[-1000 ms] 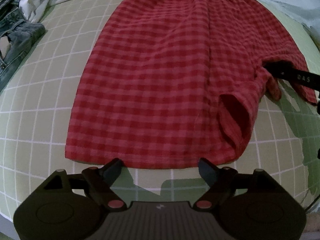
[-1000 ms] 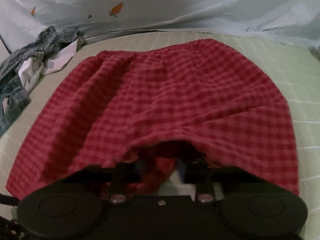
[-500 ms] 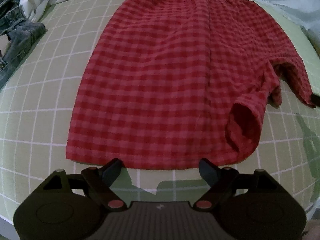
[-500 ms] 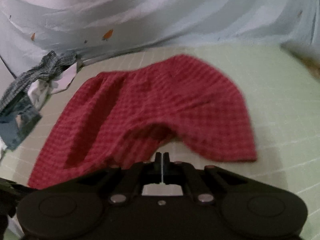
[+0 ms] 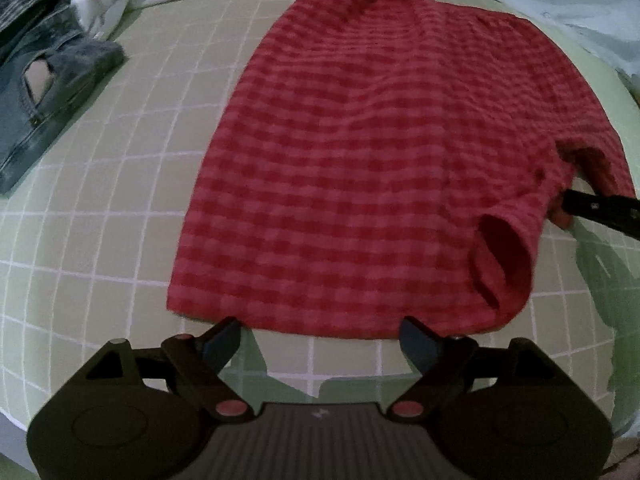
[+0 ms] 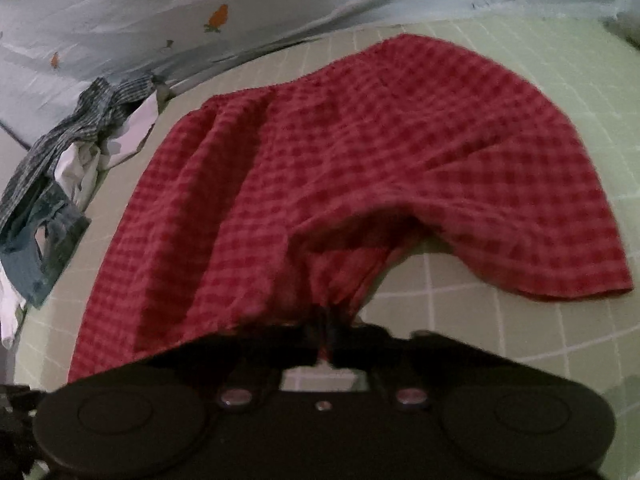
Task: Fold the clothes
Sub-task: 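Release the red shirt and reposition the right gripper along its edge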
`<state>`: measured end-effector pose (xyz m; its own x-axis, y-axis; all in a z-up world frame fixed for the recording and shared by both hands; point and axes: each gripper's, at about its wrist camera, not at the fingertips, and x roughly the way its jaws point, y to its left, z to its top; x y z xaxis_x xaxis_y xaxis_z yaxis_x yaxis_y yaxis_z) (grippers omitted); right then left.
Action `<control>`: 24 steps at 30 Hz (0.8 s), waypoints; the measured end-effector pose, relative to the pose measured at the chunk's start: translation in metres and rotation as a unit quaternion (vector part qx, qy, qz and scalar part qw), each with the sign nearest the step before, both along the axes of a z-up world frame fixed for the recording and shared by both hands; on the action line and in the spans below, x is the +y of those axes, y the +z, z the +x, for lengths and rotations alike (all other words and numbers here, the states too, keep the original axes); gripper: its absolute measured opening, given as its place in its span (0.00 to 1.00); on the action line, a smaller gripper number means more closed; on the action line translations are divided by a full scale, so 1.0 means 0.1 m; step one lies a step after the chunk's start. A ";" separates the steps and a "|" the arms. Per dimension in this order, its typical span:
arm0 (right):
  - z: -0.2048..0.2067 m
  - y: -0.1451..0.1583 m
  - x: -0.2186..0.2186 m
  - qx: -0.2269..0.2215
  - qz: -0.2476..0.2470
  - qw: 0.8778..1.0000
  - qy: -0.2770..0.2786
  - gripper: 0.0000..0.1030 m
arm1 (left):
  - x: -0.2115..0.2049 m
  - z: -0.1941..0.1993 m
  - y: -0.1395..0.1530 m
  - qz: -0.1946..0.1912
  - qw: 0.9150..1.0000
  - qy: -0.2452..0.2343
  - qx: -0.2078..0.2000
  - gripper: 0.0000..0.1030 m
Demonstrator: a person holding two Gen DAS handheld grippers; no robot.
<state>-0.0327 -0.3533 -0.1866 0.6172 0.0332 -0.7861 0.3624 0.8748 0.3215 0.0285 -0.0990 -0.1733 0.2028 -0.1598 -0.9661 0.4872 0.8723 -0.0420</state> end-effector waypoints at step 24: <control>-0.84 0.13 -1.19 0.018 -0.052 0.968 -0.246 0.56 | 0.25 0.07 0.12 -0.009 0.996 0.085 -0.030 0.84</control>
